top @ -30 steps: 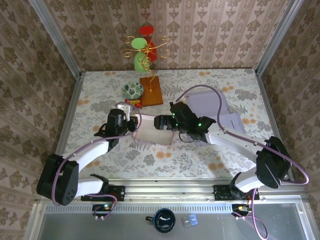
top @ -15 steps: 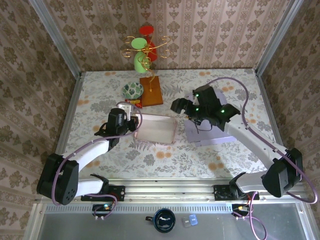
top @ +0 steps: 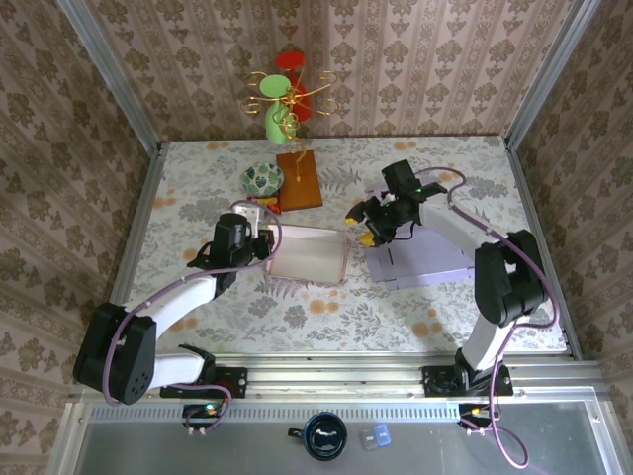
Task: Fold the paper box
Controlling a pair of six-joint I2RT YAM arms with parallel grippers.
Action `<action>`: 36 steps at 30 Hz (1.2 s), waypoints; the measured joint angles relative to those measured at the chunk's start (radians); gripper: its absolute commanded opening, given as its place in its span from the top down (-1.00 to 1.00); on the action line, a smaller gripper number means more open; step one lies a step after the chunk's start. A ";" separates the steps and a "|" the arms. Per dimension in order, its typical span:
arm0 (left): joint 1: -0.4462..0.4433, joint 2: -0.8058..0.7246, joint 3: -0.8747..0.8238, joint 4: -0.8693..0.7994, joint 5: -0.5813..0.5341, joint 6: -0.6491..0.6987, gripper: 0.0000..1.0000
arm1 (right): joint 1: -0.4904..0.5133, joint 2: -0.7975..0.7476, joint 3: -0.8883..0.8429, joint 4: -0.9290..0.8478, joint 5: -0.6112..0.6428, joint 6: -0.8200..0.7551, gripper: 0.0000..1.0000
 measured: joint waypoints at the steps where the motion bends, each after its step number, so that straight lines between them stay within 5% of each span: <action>1: 0.000 0.001 0.002 -0.001 0.000 0.000 1.00 | 0.008 0.010 0.005 0.000 -0.009 0.007 -0.06; 24: -0.027 -0.006 -0.013 0.002 -0.030 -0.047 1.00 | 0.056 0.047 0.007 0.064 -0.042 0.060 0.32; 36: -0.042 -0.119 -0.083 -0.107 0.023 -0.145 0.45 | 0.101 0.047 -0.002 -0.010 0.024 -0.076 0.37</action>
